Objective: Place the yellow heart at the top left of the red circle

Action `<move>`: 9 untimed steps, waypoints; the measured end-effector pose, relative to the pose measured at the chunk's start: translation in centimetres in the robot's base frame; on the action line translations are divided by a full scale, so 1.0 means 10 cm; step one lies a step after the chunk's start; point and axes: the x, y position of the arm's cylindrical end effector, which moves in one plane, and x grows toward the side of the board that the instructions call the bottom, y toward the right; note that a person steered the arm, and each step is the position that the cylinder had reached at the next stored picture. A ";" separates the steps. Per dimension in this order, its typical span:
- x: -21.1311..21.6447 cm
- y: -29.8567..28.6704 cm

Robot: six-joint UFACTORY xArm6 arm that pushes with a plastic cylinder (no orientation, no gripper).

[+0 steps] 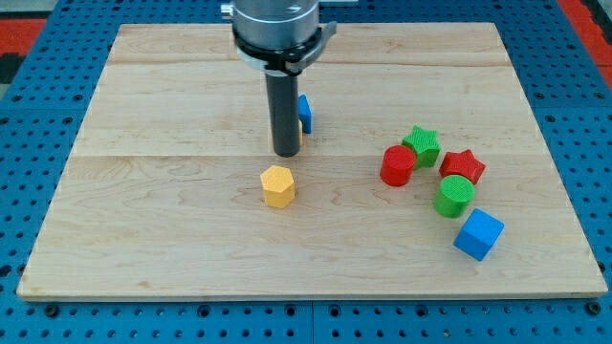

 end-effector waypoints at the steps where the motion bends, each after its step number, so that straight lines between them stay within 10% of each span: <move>1: -0.18 0.02; 4: -0.87 0.12; 5: -0.87 -0.61; 9: -0.42 0.00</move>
